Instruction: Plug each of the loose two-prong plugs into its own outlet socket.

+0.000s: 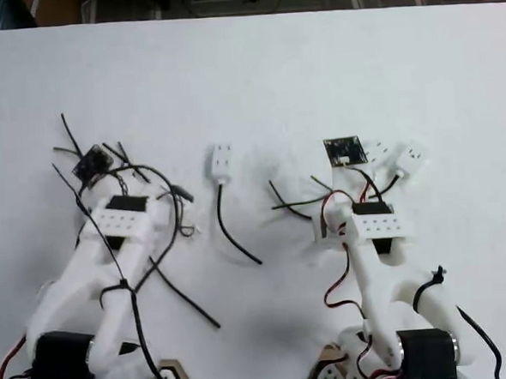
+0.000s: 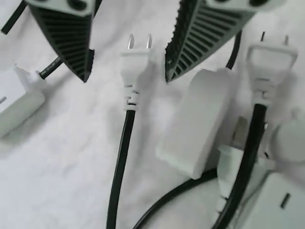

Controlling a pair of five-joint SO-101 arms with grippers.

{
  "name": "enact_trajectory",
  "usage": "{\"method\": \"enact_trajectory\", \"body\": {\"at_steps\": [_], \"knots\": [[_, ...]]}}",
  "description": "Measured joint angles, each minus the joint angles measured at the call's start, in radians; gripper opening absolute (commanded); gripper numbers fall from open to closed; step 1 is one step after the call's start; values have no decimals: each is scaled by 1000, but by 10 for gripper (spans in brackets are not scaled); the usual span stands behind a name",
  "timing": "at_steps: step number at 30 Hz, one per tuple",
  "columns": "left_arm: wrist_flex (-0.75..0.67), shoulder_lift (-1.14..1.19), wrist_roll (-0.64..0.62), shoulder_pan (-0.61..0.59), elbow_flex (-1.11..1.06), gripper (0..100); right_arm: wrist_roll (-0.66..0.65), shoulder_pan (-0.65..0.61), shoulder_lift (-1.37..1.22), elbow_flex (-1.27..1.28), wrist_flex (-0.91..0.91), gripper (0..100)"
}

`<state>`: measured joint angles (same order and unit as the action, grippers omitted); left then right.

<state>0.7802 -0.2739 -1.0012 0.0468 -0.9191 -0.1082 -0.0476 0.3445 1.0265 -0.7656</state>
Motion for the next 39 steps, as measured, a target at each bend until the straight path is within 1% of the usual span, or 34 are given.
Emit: {"method": "enact_trajectory", "body": {"at_steps": [7, 9, 12, 14, 17, 24, 27, 33, 39], "knots": [[3, 0, -12, -2, 25, 244, 0, 0, 0, 0, 0, 354], [43, 0, -12, -2, 60, 244, 0, 2, 0, 0, 0, 354], [132, 18, -8, -2, 146, 244, 0, 0, 0, 0, 0, 354], [198, 77, -6, -8, 218, 244, 0, 0, 0, 0, 0, 354], [298, 221, -8, -23, 334, 245, 0, 2, 0, 0, 0, 354], [606, 566, -3, -20, 658, 245, 0, 2, 0, 0, 0, 354], [677, 666, -3, -18, 769, 245, 0, 2, 0, 0, 0, 354], [704, 809, -2, 20, 888, 245, 0, 0, 0, 0, 0, 354], [736, 838, -3, 26, 927, 244, 0, 2, 0, 0, 0, 354]]}}
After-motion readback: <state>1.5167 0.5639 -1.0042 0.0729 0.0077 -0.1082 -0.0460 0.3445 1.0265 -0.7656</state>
